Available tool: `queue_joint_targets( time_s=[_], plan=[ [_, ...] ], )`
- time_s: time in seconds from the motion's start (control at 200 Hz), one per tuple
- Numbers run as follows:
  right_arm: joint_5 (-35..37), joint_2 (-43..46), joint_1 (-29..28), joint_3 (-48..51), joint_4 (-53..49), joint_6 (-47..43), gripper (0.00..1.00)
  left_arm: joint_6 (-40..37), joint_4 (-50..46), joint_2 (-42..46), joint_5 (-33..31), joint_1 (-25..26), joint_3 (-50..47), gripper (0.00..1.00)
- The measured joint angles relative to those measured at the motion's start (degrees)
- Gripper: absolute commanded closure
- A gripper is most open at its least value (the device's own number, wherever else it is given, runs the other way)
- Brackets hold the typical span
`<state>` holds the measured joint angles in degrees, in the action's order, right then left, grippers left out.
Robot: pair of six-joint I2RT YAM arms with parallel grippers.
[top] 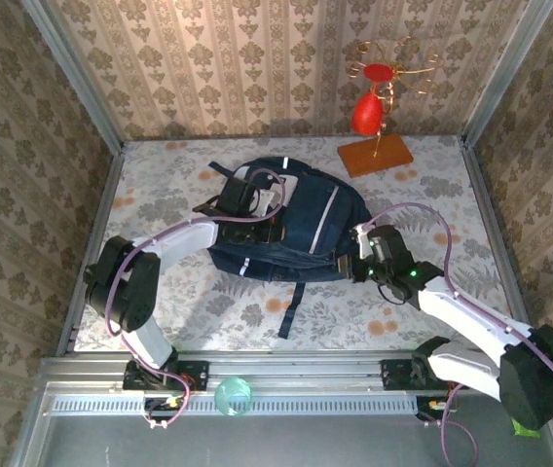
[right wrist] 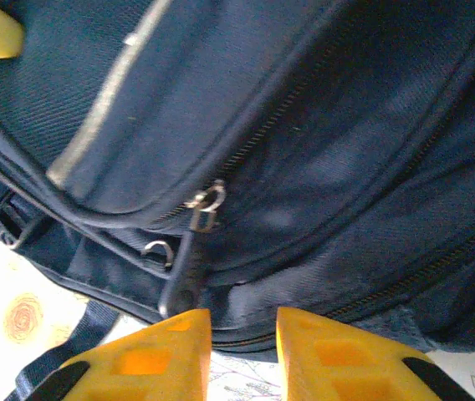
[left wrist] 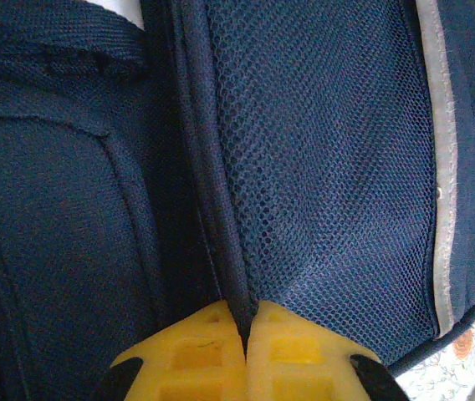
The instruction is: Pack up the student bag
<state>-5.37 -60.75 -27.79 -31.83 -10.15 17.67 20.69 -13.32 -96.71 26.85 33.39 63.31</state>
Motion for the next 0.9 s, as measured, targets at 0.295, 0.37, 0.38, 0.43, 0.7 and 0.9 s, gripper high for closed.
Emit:
queue_joint_targets(
  time_s=[0.295, 0.37, 0.38, 0.43, 0.7, 0.9],
  plan=[
    [10.16, -2.21, -7.41, -3.76, -1.44, -1.33, 0.6, 0.0, -0.02, 0.0, 0.02, 0.0, 0.0, 1.0],
    [11.8, -4.5, -8.68, -5.18, -1.7, -1.9, 0.6, 0.02, -0.02, 0.0, 0.07, 0.0, 0.0, 1.0],
    [11.96, -4.7, -8.76, -5.27, -1.7, -1.99, 0.6, 0.02, -0.02, 0.0, 0.09, 0.0, 0.0, 1.0],
    [12.81, -6.05, -9.33, -5.88, -1.81, -2.47, 0.61, 0.02, -0.02, 0.0, 0.17, -0.02, 0.0, 1.0],
    [17.07, -12.04, -10.34, -8.11, -2.32, -2.99, 0.62, 0.02, -0.04, 0.0, 0.22, -0.02, 0.02, 1.0],
    [18.71, -13.77, -10.4, -8.22, -2.23, -2.99, 0.67, 0.02, -0.24, 0.0, 0.26, -0.02, 0.11, 1.0]
  ],
)
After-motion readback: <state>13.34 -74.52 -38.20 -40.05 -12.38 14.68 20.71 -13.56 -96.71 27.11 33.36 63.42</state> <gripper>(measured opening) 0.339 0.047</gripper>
